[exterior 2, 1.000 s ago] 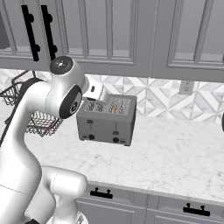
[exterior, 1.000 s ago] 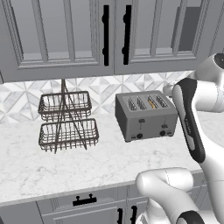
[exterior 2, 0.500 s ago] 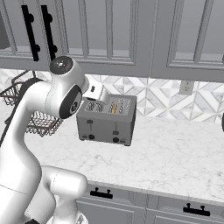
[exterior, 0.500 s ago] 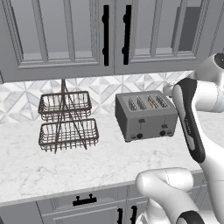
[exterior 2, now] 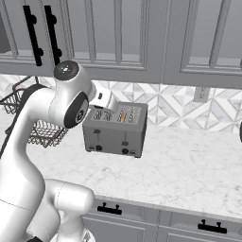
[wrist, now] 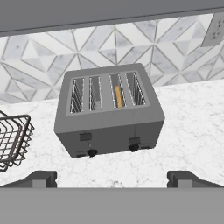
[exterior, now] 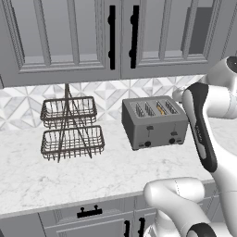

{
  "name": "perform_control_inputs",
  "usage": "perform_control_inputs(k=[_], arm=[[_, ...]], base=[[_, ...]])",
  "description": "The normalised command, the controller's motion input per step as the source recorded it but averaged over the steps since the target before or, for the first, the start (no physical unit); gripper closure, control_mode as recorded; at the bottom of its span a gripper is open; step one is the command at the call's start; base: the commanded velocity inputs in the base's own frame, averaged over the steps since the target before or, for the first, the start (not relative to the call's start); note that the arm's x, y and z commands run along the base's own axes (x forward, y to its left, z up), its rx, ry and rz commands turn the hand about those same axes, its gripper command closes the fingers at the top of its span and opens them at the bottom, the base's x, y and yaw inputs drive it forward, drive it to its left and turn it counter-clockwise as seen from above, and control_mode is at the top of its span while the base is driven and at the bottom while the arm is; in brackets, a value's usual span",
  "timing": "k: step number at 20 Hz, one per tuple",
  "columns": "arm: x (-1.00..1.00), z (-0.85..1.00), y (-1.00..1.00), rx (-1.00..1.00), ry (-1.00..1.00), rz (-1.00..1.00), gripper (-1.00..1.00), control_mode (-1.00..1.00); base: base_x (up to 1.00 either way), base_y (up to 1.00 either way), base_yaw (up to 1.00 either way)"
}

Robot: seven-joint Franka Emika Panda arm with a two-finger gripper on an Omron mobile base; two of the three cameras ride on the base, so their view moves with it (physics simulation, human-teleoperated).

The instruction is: Start the toaster. Once the lever pops up, take the bread to the plate on the dining counter.

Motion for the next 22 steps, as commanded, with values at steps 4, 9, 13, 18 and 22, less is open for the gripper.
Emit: perform_control_inputs(k=[4, 9, 13, 18, 22], arm=[[0.00, 0.00, 0.00, 0.00, 0.00, 0.00, -1.00, -1.00], [0.00, 0.00, 0.00, 0.00, 0.00, 0.00, -1.00, -1.00], [0.00, 0.00, 0.00, 0.00, 0.00, 0.00, -1.00, -1.00], [0.00, 0.00, 0.00, 0.00, 0.00, 0.00, -1.00, -1.00], [0.00, 0.00, 0.00, 0.00, 0.00, 0.00, -1.00, -1.00]], base=[[0.00, 0.00, 0.00], [0.00, 0.00, 0.00], [0.00, 0.00, 0.00], [0.00, 0.00, 0.00], [0.00, 0.00, 0.00]])
